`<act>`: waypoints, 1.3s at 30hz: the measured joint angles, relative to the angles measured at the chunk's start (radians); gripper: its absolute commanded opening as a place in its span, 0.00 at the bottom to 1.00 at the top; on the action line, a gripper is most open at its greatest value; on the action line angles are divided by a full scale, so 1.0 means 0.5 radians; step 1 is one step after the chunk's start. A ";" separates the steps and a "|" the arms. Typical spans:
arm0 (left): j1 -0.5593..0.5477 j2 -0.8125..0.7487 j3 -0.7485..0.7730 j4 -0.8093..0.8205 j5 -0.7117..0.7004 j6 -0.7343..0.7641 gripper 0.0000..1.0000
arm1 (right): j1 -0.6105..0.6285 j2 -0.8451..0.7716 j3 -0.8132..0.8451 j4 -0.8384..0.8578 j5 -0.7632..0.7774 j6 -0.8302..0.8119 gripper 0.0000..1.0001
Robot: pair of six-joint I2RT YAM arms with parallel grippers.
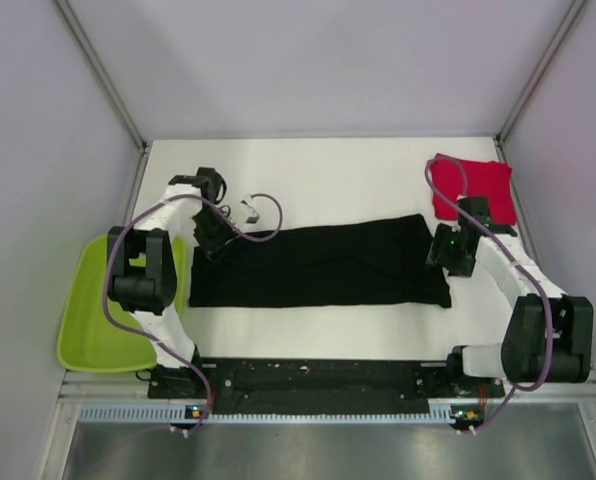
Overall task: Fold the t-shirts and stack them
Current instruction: Fold the other side of the tshirt into a rectangle
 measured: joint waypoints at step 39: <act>-0.065 -0.152 0.067 0.782 -0.853 0.114 0.00 | 0.137 0.398 0.406 0.125 -0.214 -0.047 0.00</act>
